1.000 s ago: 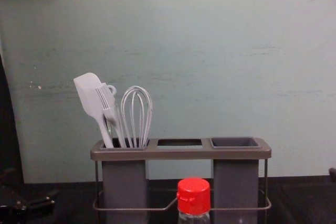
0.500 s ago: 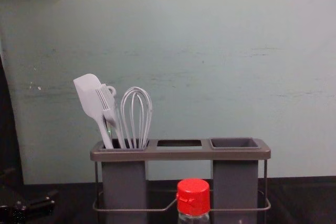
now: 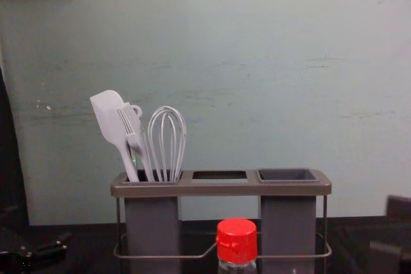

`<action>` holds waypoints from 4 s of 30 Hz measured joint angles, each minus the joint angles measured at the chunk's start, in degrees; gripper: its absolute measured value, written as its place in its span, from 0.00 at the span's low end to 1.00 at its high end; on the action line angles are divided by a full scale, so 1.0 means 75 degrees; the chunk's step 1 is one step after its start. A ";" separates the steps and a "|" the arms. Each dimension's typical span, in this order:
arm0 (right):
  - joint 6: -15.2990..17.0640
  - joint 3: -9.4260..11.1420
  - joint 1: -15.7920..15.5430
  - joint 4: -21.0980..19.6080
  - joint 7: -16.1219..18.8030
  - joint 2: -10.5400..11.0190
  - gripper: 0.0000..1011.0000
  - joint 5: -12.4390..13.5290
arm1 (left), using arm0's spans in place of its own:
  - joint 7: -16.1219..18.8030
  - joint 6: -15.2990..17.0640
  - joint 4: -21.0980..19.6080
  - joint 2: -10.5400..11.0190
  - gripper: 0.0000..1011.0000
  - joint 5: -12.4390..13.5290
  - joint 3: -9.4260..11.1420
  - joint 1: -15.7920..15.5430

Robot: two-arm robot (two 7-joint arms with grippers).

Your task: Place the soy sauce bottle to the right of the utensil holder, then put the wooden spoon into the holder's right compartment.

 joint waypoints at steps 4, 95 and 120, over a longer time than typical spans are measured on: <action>0.0125 -0.0238 0.0243 -0.0002 0.0603 -0.0089 0.99 -0.0032 | 0.0000 0.0000 0.0000 0.0000 1.00 0.0000 0.0000 0.0000; 0.1471 -0.1462 0.2111 0.0368 0.0451 -0.1095 0.39 -0.0450 | 0.0000 0.0000 0.0000 0.0000 1.00 0.0000 -0.0001 0.0000; 0.1300 0.0886 0.0541 0.0107 -0.0631 0.0125 0.39 -0.0061 | 0.0000 0.0000 0.0000 0.0001 1.00 0.0000 0.0000 0.0000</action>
